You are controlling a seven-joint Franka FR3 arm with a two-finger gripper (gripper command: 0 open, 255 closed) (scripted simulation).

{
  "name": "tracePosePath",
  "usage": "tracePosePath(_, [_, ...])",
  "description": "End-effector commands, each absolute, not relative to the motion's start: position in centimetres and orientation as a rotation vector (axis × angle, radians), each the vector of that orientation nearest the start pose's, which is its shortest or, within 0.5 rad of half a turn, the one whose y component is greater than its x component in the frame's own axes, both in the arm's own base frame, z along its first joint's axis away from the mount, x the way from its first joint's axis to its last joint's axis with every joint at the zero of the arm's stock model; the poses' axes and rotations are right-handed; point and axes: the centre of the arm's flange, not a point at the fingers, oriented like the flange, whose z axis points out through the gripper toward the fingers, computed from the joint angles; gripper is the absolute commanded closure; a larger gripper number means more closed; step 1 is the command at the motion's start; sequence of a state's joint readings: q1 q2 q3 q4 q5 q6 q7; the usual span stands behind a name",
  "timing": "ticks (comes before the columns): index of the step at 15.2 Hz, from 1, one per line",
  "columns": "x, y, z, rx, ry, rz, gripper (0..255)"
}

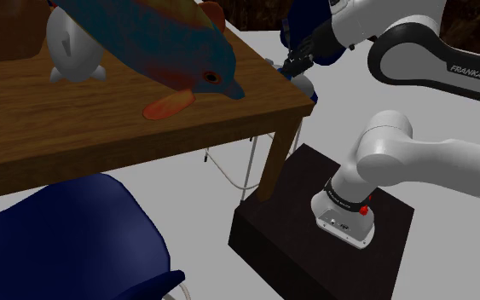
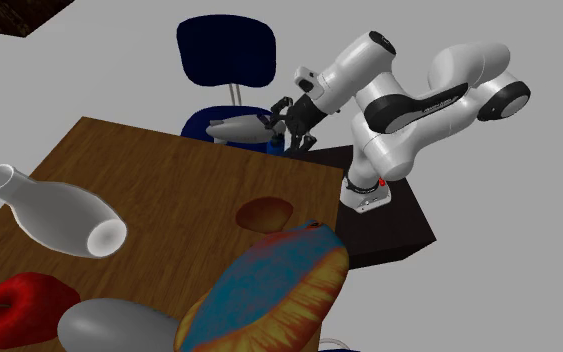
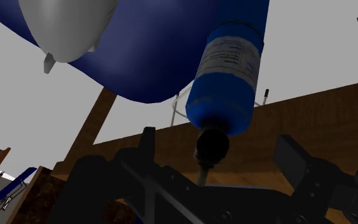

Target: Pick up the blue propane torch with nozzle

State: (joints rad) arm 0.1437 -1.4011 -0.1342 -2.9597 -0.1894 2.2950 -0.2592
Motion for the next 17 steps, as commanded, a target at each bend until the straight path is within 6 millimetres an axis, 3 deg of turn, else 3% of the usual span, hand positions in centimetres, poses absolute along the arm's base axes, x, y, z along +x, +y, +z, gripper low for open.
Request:
tracePosePath(1, [22.3,-0.3,52.5,-2.97,-0.603,-1.16,0])
tracePosePath(2, [22.3,-0.3,52.5,-2.97,-0.603,-1.16,0])
tracePosePath(3, [22.3,-0.2,52.5,-2.97,-0.603,-1.16,255])
tracePosePath(12, [22.3,-0.3,52.5,-2.97,-0.603,-1.16,255])
tracePosePath(17, [22.3,-0.3,55.1,-2.97,-0.603,-1.16,255])
